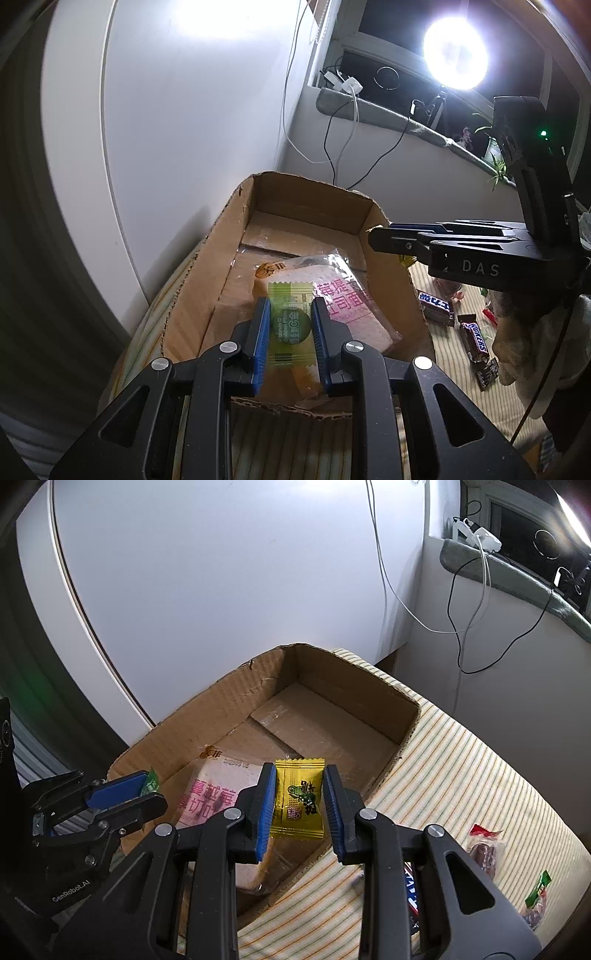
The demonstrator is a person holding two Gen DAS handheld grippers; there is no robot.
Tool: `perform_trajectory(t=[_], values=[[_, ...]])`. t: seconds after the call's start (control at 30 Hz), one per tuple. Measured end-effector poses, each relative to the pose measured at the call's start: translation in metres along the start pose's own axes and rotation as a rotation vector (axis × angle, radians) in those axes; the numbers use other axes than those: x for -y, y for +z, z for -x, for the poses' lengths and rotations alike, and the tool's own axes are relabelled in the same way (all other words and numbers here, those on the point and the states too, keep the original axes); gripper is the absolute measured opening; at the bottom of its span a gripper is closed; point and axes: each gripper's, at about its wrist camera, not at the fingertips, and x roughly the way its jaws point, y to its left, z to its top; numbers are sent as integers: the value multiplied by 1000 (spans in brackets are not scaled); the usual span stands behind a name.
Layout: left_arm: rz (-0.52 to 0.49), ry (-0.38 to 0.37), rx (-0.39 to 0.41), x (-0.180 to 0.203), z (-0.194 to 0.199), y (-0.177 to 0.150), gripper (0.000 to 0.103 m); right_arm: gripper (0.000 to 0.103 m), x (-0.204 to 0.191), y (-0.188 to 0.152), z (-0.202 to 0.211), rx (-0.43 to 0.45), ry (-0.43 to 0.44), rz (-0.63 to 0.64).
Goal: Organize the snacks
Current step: 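Open the left gripper over the box while the right gripper releases the yellow packet there, then grasp the Snickers bar with the right gripper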
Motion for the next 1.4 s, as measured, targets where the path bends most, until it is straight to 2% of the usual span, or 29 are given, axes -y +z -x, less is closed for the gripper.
perform_trajectory(t=[0.2,0.23,0.3,0.33,0.7,0.97,1.2,1.4], values=[[-2,3,-2,1,-2,0,23,29,-3,1,0,-5,-2,10],[2,9,-2,1,-2,0,29,30,-4,1,0,-6,-4,11],[9,14,3,0,-1,0,41,41,-4,0,2,1,-11,12],[10,14,5,0,0,0,41,42,-4,0,3,5,-12,11],[4,-5,18,8,10,-1,42,45,0,-6,22,22,-28,5],[-26,-36,32,29,19,-3,42,45,14,-21,49,38,-53,-13],[-63,-80,22,54,18,-10,42,45,43,-55,84,42,-90,-62],[-95,-121,0,80,13,-16,42,45,74,-93,104,5,-142,-115]])
